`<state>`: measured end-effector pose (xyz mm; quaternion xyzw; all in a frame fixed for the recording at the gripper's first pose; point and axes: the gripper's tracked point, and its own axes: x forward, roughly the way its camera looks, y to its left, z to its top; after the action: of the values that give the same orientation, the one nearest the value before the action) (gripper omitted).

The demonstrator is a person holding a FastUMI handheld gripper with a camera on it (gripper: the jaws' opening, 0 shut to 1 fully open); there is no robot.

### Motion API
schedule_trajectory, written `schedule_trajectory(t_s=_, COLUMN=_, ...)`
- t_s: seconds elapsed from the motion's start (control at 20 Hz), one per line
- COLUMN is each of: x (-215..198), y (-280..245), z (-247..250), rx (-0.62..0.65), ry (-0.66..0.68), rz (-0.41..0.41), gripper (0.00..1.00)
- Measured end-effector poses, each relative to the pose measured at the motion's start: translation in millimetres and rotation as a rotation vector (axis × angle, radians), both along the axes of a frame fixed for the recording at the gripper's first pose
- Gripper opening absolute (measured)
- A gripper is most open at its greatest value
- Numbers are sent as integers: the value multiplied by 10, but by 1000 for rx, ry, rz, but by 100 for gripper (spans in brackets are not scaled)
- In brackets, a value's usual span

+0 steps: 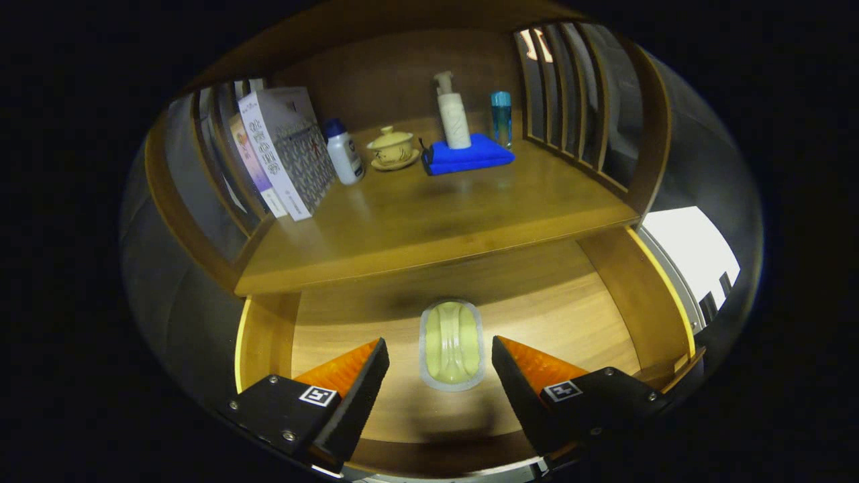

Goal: Pull open the drawer, take out the items inside it, and place them on the countertop above the cabinet.

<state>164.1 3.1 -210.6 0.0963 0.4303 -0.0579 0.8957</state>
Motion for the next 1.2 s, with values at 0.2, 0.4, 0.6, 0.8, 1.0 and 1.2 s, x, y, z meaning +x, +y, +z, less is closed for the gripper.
schedule_trajectory(t_s=0.2, x=97, y=-52, z=-244, rx=-35, ry=55, rz=-3, gripper=93)
schedule_trajectory(t_s=0.4, x=145, y=-73, z=-342, rx=-42, ry=82, rz=-8, gripper=84)
schedule_trajectory(t_s=0.6, x=119, y=-157, z=-445, rx=-79, ry=127, rz=-15, gripper=72)
schedule_trajectory(t_s=0.8, x=119, y=-194, z=-494, rx=-97, ry=159, rz=-16, gripper=60)
schedule_trajectory(t_s=1.0, x=77, y=-181, z=-533, rx=-87, ry=192, rz=-16, gripper=38)
schedule_trajectory(t_s=1.2, x=11, y=-196, z=-535, rx=-104, ry=208, rz=-34, gripper=25)
